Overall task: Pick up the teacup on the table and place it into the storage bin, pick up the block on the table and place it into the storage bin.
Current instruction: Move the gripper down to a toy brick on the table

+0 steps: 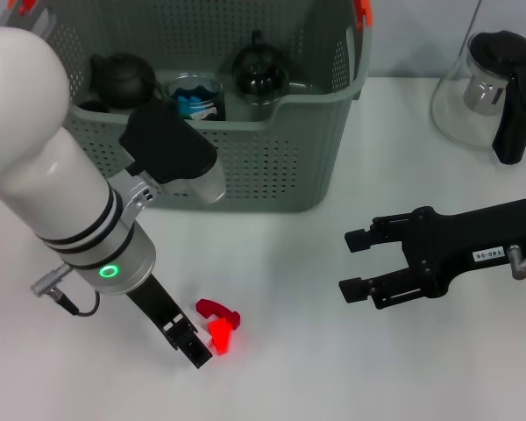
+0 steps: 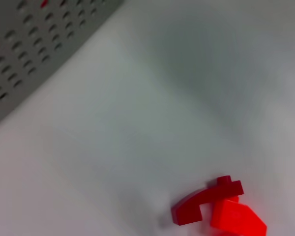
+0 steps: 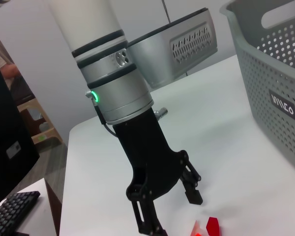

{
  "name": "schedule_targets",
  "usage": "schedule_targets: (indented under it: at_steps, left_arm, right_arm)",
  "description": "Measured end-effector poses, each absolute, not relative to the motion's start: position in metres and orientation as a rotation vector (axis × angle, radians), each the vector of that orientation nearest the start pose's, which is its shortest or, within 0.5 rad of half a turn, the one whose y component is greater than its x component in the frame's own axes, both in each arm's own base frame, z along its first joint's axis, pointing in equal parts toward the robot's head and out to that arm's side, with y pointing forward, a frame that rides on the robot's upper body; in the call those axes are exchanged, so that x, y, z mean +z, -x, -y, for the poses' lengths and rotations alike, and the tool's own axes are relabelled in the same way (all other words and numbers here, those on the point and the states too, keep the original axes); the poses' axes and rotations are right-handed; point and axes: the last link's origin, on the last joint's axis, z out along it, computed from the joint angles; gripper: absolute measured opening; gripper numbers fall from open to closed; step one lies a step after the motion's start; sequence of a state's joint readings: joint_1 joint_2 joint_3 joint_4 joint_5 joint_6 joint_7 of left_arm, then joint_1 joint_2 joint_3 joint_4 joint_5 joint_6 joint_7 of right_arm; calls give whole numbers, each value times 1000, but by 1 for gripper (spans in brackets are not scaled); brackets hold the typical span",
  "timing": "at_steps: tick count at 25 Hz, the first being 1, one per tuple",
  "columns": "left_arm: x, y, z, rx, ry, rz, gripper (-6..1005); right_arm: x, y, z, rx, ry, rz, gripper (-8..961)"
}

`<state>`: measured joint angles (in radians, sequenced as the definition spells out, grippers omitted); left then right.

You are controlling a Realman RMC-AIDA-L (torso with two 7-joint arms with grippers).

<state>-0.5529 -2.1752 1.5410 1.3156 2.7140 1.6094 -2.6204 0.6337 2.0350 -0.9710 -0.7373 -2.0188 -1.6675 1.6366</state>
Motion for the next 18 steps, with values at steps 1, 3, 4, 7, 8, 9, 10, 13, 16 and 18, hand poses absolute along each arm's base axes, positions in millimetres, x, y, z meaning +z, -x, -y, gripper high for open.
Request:
schedule_targets:
  at_steps: [1, 3, 4, 7, 8, 9, 10, 13, 16, 18]
  left_arm:
    - [-52, 189, -313, 757, 2641, 968, 915]
    - [-53, 188, -312, 762, 2632, 970, 915]
    - [-54, 187, -311, 766, 2629, 967, 915]
    - [-57, 186, -311, 773, 2623, 953, 915]
    - [-58, 186, -311, 771, 2622, 950, 915]
    - [-58, 186, -312, 772, 2617, 947, 915]
    - [-58, 186, -312, 774, 2612, 943, 915]
    - [-59, 187, -313, 783, 2593, 929, 914]
    - [-63, 187, -313, 799, 2585, 907, 914]
    - [-65, 187, -313, 809, 2579, 896, 914]
  right_arm:
    - [-10, -213, -335, 479, 3088, -624, 864]
    - [-9, -213, -335, 478, 3089, -620, 864]
    - [-9, -213, -335, 478, 3089, -615, 864]
    - [-9, -213, -335, 478, 3090, -605, 864]
    - [-9, -213, -335, 478, 3090, -604, 865]
    - [-9, -213, -335, 478, 3090, -603, 865]
    - [-9, -213, -335, 478, 3090, -603, 865]
    - [-9, -213, -335, 479, 3089, -603, 865]
    - [-8, -213, -336, 488, 3082, -604, 864]
    - [-8, -213, -336, 491, 3079, -600, 864]
